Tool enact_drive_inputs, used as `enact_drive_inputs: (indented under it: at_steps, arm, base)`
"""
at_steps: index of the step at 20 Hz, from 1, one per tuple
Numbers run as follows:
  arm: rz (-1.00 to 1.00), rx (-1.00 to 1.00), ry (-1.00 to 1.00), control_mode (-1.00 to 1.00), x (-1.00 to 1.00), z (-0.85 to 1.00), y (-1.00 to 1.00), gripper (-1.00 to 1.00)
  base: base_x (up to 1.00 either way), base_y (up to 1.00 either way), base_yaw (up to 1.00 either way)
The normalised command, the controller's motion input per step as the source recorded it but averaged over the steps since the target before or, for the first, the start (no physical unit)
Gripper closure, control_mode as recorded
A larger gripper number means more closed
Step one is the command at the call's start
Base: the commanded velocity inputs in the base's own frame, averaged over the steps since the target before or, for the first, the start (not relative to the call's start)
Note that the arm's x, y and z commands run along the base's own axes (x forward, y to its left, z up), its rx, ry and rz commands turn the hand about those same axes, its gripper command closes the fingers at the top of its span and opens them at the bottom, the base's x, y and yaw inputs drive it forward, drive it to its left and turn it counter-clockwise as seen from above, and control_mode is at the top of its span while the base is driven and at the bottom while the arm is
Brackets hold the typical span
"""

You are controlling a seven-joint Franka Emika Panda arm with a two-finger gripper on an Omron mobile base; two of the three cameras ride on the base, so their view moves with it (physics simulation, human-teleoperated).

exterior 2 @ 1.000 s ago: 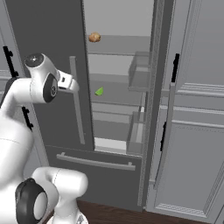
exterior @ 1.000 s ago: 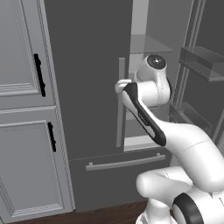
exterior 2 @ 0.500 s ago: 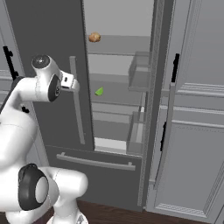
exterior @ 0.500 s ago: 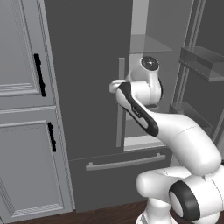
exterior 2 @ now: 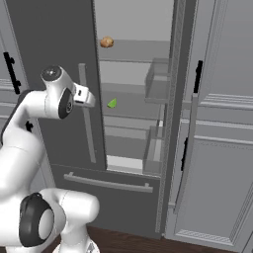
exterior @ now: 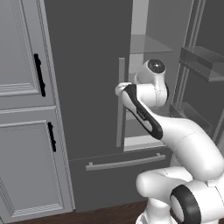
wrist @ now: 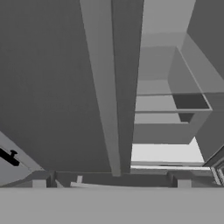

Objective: Grab a lemon wedge from the fridge and one ice cube from the ice bowl, and put them in the glass of lemonade.

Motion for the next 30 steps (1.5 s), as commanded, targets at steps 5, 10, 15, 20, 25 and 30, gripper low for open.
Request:
enact_drive_inputs:
  at_steps: [5, 10, 15, 20, 25, 30]
  arm:
    - [0.0, -0.05, 0.0, -1.0, 0.49, -0.06, 0.16, -1.0]
    - [-0.01, -0.08, 0.0, -1.0, 0.48, -0.1, 0.06, -1.0]
    - [-0.04, -0.04, 0.0, -1.0, 0.23, -0.21, 0.0, -1.0]
    - [-0.03, -0.01, -0.01, -1.0, 0.2, -0.27, 0.0, -1.0]
    - [0.0, 0.0, 0.0, -1.0, 0.5, -0.23, 0.0, -1.0]
    - [0.0, 0.0, 0.0, -1.0, 0.59, -0.1, 0.0, -1.0]
  base:
    - [0.0, 0.0, 0.0]
    - [0.0, 0.0, 0.0]
    - [0.0, 0.0, 0.0]
    - [0.0, 0.0, 0.0]
    - [0.0, 0.0, 0.0]
    - [0.0, 0.0, 0.0]
